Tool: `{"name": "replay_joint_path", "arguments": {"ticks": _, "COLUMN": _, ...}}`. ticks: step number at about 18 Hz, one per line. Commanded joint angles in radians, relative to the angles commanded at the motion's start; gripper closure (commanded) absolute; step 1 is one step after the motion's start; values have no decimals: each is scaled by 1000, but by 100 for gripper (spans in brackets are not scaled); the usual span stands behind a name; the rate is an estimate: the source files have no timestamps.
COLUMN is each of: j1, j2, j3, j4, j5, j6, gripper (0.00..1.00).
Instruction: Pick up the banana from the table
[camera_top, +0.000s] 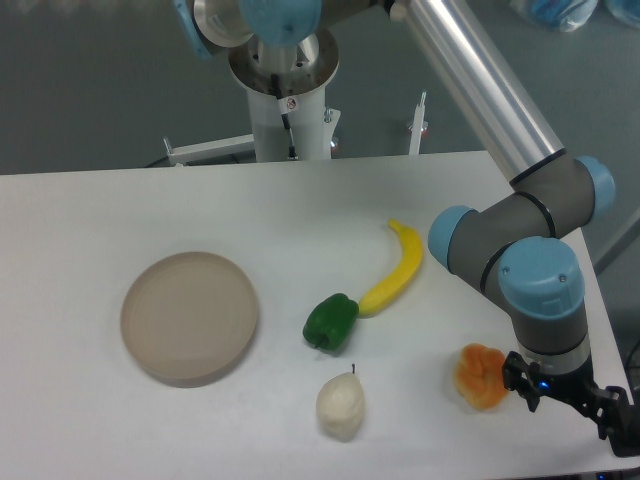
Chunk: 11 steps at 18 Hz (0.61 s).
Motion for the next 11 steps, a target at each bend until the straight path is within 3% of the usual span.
{"name": "replay_joint_path", "arguments": {"ticks": 11, "j1": 2, "j2": 9, "j3": -15, "j4": 0, "j5": -8, "j6": 8, "gripper": 0}}
